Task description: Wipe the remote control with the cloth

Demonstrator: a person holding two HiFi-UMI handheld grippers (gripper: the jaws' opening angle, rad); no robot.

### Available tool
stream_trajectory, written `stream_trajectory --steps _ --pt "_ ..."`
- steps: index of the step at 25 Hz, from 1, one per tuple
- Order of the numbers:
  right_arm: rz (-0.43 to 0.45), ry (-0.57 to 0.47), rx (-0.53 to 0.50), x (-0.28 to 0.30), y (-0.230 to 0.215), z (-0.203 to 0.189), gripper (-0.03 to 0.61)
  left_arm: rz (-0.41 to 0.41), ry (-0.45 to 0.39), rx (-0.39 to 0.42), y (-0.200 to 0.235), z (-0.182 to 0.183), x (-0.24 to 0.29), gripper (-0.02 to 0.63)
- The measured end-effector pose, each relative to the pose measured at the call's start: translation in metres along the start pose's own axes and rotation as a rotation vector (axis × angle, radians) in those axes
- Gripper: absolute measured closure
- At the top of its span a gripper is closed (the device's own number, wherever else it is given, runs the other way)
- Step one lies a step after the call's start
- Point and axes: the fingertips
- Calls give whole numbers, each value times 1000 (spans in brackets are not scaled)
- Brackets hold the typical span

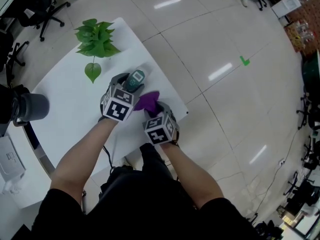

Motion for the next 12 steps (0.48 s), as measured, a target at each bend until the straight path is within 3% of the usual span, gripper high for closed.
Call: stream_trajectory --steps 1,6,12 --pt "-12 -6 -1 -2 0 1 422 -1 -9 3 0 -1 -9 337" --pt "-63 -74 -1 -30 12 15 444 4 -74 11 3 -11 -58 339" --pt "-104 -234 -31 -104 72 45 448 8 -151 57 -3 -37 -150 339"
Point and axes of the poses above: the fingertips, and each gripper's own axes: x forward along the fingers, y to its left, z out of its top, and after that the axes turned 11 degrees about z, right-handed
